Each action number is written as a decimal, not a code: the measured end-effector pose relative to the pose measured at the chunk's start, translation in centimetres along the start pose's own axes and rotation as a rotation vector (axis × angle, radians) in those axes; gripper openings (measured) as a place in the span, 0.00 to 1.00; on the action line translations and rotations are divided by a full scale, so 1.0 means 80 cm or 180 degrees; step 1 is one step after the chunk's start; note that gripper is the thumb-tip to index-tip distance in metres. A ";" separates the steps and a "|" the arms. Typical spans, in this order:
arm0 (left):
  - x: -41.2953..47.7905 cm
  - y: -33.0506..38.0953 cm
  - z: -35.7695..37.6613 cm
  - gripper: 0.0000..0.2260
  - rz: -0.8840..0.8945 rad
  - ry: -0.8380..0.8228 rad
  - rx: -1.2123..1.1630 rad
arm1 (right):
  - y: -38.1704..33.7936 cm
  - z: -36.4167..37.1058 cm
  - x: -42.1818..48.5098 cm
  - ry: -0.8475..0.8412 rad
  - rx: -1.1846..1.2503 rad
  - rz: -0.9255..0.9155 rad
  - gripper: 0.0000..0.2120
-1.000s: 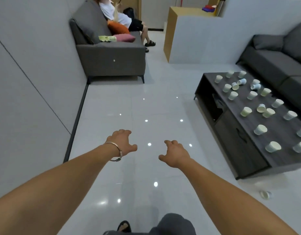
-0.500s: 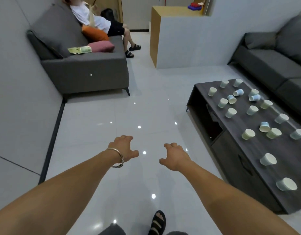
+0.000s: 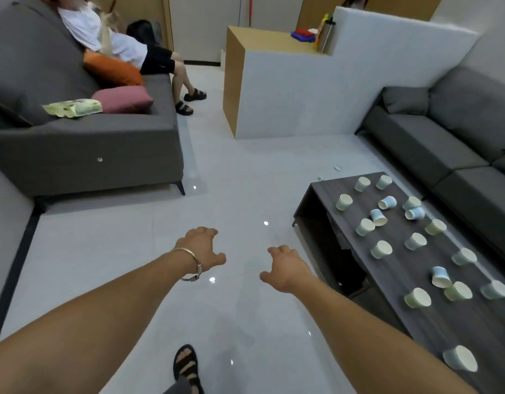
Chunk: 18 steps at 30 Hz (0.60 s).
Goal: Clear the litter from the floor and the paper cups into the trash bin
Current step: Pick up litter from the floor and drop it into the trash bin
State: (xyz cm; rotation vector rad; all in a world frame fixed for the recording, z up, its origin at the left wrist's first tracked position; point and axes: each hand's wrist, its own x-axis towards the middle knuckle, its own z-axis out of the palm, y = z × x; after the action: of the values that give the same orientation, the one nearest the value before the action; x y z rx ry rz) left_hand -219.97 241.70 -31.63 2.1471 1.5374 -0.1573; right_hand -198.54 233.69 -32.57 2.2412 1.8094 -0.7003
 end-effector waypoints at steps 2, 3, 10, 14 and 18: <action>0.053 0.003 -0.033 0.34 0.0164 0.0039 0.0084 | -0.003 -0.029 0.046 0.0088 0.0064 0.0083 0.35; 0.079 0.006 -0.052 0.33 0.0226 0.0072 0.0170 | -0.005 -0.045 0.070 0.0170 0.0124 0.0128 0.35; 0.254 0.025 -0.121 0.34 0.0466 -0.0128 0.0290 | 0.014 -0.111 0.217 0.0181 0.0365 0.0434 0.36; 0.374 0.044 -0.149 0.33 0.0475 -0.0113 0.0362 | 0.044 -0.157 0.324 0.0177 0.0369 0.0430 0.36; 0.475 0.064 -0.190 0.34 0.0362 -0.0193 0.0348 | 0.080 -0.220 0.416 0.0064 0.0356 0.0445 0.35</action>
State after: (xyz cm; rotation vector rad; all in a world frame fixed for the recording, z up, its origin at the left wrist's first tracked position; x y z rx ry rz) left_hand -204.48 279.94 -30.71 2.2865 1.3982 -0.2711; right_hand -183.10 268.62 -33.57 2.4262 1.6401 -0.7721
